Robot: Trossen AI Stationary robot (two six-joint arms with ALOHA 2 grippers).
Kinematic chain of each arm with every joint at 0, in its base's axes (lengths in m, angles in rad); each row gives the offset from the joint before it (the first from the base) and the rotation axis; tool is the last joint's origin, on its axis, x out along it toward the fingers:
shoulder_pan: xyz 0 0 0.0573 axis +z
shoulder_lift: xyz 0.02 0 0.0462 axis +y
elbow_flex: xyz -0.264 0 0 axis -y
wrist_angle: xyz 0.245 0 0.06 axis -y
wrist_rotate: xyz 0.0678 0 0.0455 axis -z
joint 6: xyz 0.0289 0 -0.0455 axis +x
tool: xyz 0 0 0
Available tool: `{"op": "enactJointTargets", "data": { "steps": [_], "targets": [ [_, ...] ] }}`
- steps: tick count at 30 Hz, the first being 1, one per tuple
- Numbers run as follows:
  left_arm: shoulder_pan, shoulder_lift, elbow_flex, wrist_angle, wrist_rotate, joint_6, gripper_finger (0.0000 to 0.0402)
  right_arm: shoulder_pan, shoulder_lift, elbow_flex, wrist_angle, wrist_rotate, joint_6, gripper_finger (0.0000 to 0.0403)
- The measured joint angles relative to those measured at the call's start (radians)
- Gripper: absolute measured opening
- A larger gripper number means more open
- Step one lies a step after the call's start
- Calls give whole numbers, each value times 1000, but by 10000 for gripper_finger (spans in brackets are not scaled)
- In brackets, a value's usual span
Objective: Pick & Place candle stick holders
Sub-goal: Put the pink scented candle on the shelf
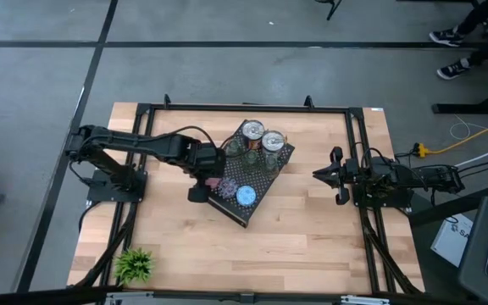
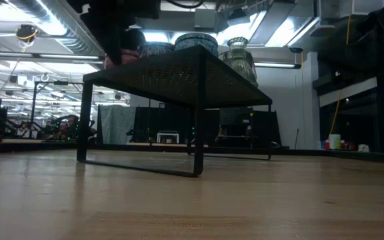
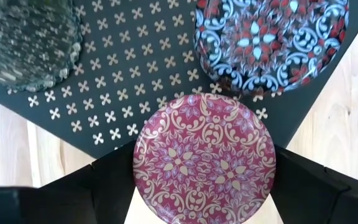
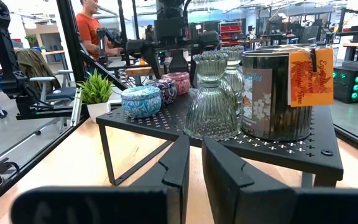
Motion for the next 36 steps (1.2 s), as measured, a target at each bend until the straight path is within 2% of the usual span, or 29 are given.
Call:
{"op": "enactJointTargets", "data": {
  "steps": [11, 19, 30, 36],
  "targets": [
    [0, 0, 0, 35, -2, 7, 308, 0, 0, 0, 0, 0, 0, 48],
    [0, 0, 0, 35, -48, 7, 310, 0, 0, 0, 0, 0, 0, 48],
    [0, 0, 0, 35, -52, 8, 366, 0, 0, 0, 0, 0, 0, 48],
    [0, -5, -2, 26, -54, 8, 373, 0, 0, 0, 0, 0, 0, 48]
  ]
}}
